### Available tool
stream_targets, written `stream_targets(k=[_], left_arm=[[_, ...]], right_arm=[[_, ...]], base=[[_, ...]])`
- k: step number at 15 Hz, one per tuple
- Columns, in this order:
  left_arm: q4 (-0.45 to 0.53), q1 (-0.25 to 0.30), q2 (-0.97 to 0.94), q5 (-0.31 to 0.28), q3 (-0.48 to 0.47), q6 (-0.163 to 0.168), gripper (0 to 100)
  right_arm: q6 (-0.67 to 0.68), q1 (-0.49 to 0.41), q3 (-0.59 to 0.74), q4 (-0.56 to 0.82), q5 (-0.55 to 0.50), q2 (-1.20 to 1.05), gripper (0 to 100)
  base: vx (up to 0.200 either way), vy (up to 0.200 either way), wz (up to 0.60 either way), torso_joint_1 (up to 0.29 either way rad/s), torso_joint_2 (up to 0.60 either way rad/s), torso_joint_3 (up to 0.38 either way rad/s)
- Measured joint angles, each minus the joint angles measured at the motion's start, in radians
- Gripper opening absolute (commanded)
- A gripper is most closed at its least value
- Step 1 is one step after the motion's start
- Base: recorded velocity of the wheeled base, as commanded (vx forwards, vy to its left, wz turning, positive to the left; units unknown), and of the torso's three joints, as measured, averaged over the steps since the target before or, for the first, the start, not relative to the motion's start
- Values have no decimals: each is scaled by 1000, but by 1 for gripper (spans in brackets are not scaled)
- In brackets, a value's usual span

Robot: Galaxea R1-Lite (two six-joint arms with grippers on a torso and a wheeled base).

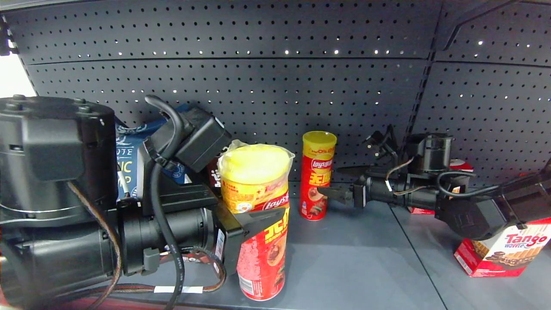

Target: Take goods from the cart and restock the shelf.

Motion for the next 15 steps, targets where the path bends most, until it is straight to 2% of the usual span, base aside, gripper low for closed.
stream_targets(k=[15], left_arm=[[1, 3, 2, 2, 5, 0, 0]], right_arm=[[0, 14, -74, -59, 29, 163, 100]], base=[[0, 0, 0, 0, 0, 0]])
